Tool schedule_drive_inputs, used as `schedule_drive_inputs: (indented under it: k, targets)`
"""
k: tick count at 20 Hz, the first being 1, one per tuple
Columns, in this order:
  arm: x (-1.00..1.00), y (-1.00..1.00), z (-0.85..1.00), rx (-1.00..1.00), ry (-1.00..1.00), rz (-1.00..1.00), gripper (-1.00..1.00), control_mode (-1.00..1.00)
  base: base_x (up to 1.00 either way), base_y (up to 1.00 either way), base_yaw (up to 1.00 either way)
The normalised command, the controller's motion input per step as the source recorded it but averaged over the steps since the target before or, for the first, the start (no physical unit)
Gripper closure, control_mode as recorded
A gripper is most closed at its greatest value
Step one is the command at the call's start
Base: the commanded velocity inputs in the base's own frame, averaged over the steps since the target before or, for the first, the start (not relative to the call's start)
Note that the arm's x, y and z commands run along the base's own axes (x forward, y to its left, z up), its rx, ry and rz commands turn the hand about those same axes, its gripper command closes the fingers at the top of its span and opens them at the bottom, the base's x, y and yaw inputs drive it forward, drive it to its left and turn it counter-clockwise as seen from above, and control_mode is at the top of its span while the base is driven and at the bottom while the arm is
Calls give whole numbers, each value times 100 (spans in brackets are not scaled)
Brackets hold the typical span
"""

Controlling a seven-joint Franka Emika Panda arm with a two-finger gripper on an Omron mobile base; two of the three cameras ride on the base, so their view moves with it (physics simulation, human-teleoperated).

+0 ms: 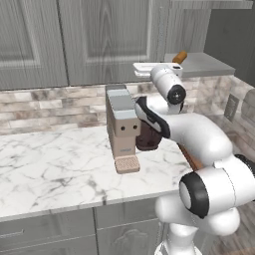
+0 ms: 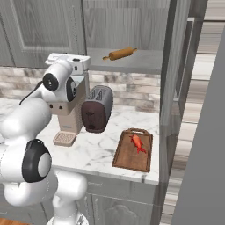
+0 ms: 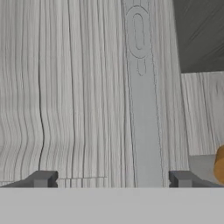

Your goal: Open the cabinet, retrieve the rolling pin, and place it next to the meat on the cutting board to prepare for tenderizing.

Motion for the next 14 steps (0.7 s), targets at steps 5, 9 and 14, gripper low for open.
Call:
schedule_drive_inputs:
  k: [5,9,14]
  targets:
    - [34,6,-9,0,1,4,100,-100,0,0,0]
    - [3,10,-7,-1,4,0,100,-100,0,0,0]
    - [6,33,-7,-1,0,0,100,-100,0,0,0]
